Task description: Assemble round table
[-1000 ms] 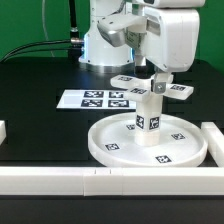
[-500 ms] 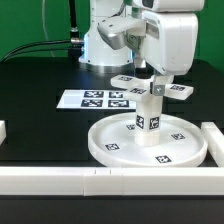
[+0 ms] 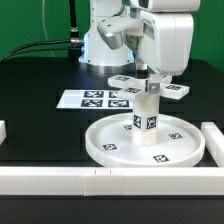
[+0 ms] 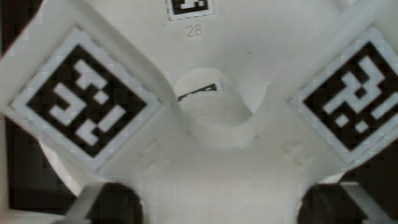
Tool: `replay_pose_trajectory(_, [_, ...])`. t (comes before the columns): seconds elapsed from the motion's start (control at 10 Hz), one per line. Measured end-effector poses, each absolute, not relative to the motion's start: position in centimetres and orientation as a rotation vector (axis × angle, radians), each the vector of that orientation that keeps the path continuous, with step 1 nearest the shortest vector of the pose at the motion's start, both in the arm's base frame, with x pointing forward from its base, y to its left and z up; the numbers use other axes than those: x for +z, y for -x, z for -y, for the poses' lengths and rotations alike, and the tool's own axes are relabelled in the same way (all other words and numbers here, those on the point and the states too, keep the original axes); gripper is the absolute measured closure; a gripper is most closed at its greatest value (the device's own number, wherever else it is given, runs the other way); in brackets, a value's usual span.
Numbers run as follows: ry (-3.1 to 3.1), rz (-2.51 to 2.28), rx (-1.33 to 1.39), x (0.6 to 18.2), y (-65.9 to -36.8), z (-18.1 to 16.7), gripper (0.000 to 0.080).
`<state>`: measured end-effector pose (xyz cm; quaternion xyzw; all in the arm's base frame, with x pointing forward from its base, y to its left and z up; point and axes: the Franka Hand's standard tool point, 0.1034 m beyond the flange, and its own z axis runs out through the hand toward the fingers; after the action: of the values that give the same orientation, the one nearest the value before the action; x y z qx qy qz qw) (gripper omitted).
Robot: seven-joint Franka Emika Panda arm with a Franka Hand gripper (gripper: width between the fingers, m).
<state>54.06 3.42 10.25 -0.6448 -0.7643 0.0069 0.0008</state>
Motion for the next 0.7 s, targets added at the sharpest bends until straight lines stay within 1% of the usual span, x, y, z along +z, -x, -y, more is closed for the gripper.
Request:
replay_pose_trajectory(0.1, [2.036,2.390,0.022,10.25,-54.06,-3.40,0.0363])
replay_pose_trajectory(0.2, [2.266,2.166,0.023,10.23,-54.01,-3.39,0.0363])
replay_pose_trajectory(0.5, [2.700,1.591,0.047,10.20,-53.90,-3.52,0.0363])
replay_pose_trajectory(0.6, [2.792,1.420,0.053,10.20,-53.82,-3.57,0.0362])
replay_pose_trajectory(0.7, [2.822,1.362,0.050,10.24,-53.87,-3.59,0.0362])
